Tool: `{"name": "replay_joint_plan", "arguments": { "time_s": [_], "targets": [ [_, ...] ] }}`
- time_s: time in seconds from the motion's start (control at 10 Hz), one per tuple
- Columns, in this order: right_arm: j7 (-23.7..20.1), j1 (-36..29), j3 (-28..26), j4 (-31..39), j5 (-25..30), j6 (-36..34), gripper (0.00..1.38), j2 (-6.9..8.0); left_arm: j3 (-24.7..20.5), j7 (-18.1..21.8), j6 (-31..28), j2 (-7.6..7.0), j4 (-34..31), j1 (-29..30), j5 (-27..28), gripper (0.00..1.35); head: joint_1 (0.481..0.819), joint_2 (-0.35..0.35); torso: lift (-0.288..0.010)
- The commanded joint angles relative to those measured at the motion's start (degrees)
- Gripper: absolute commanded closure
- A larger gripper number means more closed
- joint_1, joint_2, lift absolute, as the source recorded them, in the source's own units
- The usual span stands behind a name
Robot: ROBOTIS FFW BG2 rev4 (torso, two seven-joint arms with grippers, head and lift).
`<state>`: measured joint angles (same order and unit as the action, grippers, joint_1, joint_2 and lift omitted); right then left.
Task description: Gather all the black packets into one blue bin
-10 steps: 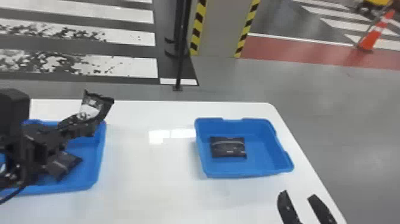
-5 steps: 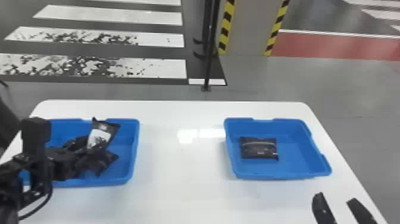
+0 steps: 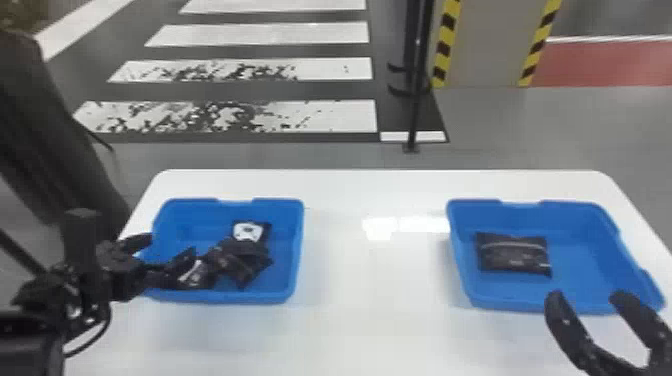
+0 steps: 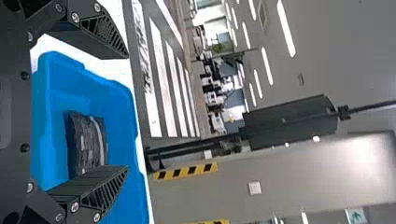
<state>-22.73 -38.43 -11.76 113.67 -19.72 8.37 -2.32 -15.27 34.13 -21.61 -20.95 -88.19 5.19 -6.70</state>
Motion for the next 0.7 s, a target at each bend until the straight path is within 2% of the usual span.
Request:
{"name": "replay_joint_plan", "arguments": {
  "time_s": [0.0,0.1,0.2,0.3,0.4,0.6],
  "targets": [
    [-1.1,2.9,0.6,2.1,3.7,-7.9,0.18,-1.55,-0.4,1.2,7.0,-3.57,-6.5,6.6,-10.4,0.1,0.695,0.155,-0.11],
    [-3.3,5.5,-0.3,2.0,6.1,-12.0,0.19,-2.6,-4.5,0.8,8.3,0.03,-15.2,12.1,-9.2,0.1,0.695,0.164,-0.11],
    [-4.0,7.6,-0.5,3.7,8.7,-16.2,0.18,-3.48,-6.8,-0.5,11.8,4.6,-20.7,17.2,-9.1,0.1,0.695,0.161,-0.11],
    [-4.9,10.5,-0.5,3.8,11.4,-19.5,0.19,-4.18,-7.9,-1.2,15.0,7.94,-24.7,21.4,-8.4,0.1,0.695,0.151,-0.11],
    [-5.2,13.3,0.2,3.8,12.9,-23.8,0.19,-4.8,-8.4,-1.9,17.0,10.05,-28.6,25.3,-7.6,0.1,0.695,0.142,-0.11],
    [-5.8,19.5,2.7,2.0,15.0,-33.4,0.19,-7.08,-8.3,-3.5,21.9,12.6,-35.9,33.1,-6.4,0.1,0.695,0.13,-0.11]
  ]
}}
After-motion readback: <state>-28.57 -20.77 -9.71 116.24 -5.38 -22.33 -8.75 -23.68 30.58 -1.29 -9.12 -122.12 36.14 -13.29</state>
